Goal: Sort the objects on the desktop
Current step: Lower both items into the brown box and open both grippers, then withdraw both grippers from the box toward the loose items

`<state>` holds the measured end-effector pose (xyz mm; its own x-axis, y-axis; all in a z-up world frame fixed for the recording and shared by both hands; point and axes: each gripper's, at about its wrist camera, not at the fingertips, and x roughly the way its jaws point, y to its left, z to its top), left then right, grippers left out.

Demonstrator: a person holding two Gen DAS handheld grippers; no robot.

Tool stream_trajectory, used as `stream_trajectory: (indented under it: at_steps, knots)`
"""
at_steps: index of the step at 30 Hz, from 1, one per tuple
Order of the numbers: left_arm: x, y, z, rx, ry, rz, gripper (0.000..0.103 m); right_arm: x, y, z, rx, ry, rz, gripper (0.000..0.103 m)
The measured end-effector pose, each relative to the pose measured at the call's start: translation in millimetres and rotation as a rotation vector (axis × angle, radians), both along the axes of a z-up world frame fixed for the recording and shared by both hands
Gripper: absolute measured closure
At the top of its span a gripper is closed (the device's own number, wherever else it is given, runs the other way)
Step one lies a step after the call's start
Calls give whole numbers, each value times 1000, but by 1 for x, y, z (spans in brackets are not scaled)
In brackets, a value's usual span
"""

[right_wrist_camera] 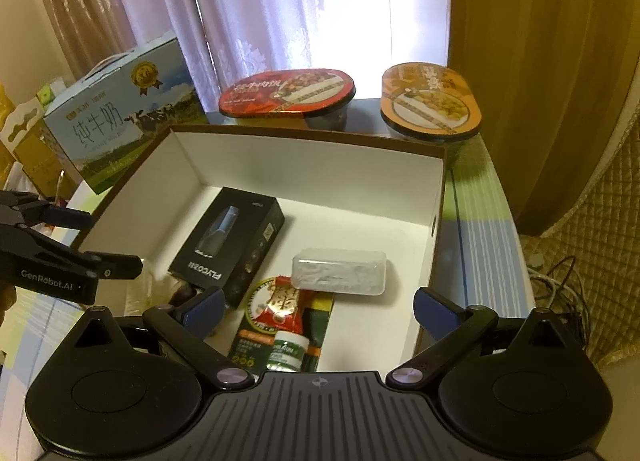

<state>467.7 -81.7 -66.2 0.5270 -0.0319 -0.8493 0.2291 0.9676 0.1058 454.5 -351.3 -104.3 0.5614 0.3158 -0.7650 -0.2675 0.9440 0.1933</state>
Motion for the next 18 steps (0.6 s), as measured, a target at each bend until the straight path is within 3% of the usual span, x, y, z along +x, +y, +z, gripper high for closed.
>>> stream_trajectory:
  at_steps: [18]
  knots:
    - [-67, 10, 30, 19, -81, 22, 7, -62, 12, 25, 9, -64, -35, 5]
